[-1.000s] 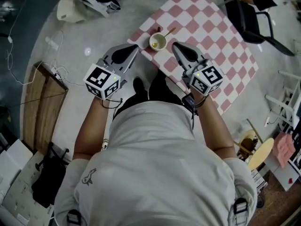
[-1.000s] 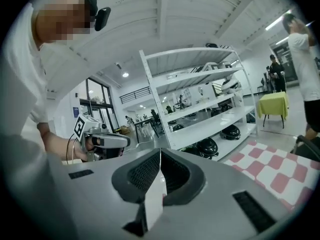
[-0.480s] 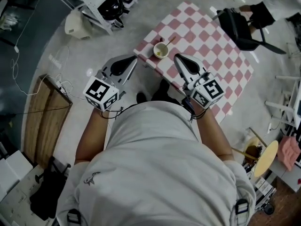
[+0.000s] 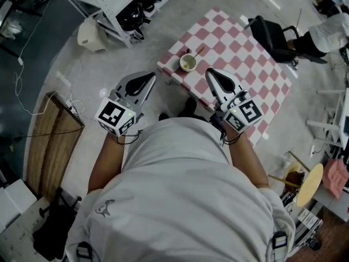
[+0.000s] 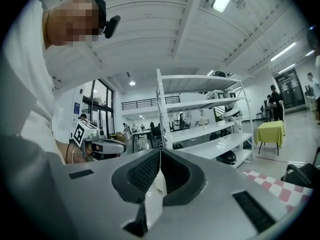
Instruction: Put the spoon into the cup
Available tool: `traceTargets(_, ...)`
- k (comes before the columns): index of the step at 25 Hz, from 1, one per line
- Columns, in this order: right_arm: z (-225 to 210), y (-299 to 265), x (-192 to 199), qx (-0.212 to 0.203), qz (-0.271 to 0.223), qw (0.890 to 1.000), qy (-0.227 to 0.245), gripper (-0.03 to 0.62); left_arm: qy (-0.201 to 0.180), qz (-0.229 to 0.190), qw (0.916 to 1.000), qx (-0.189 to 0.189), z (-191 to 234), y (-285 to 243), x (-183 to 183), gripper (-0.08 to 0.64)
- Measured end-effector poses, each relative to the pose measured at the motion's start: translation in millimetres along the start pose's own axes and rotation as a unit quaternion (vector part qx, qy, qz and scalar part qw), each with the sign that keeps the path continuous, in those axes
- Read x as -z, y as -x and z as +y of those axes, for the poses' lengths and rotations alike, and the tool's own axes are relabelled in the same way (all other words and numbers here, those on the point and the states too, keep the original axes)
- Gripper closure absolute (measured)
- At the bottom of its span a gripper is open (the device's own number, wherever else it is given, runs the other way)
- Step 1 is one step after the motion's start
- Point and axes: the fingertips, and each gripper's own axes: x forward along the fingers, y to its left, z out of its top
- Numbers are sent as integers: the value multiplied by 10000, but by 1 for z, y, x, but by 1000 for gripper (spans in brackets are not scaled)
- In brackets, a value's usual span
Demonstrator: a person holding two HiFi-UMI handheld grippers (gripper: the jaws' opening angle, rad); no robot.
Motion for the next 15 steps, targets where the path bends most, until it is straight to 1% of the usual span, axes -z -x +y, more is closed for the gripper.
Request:
traceTargets(9,3,-1,-5,82,-11,10000,45,557,-28,-40,9999,153,-3,-1,-1,546)
traceTargets(15,10,12,-3,296,-6,9995,-58,557,-44,35,9992,406,-12,-1,-1,546)
